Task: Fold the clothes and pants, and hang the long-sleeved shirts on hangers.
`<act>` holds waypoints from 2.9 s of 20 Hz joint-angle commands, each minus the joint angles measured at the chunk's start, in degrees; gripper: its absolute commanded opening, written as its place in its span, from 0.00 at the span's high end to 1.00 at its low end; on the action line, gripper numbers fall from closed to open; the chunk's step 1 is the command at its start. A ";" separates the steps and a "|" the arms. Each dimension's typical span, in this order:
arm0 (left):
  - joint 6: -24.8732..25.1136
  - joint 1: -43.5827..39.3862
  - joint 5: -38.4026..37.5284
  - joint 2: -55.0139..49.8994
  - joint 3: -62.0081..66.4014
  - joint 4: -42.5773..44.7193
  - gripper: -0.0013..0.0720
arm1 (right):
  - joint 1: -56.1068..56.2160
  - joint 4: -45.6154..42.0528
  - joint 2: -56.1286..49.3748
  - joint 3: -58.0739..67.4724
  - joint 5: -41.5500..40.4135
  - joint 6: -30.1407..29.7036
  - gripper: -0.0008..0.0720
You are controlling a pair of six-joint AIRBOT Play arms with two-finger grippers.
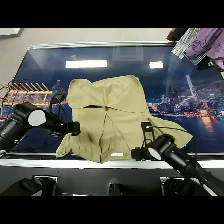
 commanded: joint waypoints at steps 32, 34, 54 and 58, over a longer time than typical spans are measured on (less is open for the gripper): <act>-11.10 -19.87 4.42 -13.03 -0.50 0.72 0.15 | 2.10 -3.21 1.95 5.90 7.52 12.50 0.96; -11.69 -20.98 5.88 -15.10 -0.17 0.74 0.15 | 2.10 -2.93 1.95 5.90 7.52 12.87 0.96; -1.86 -17.55 2.45 -18.88 8.24 -0.92 0.96 | -2.78 -1.99 1.99 10.10 11.06 19.28 0.96; -1.86 -15.80 2.60 -10.82 8.28 -1.92 0.96 | -19.74 -0.28 1.22 20.79 7.23 7.26 0.96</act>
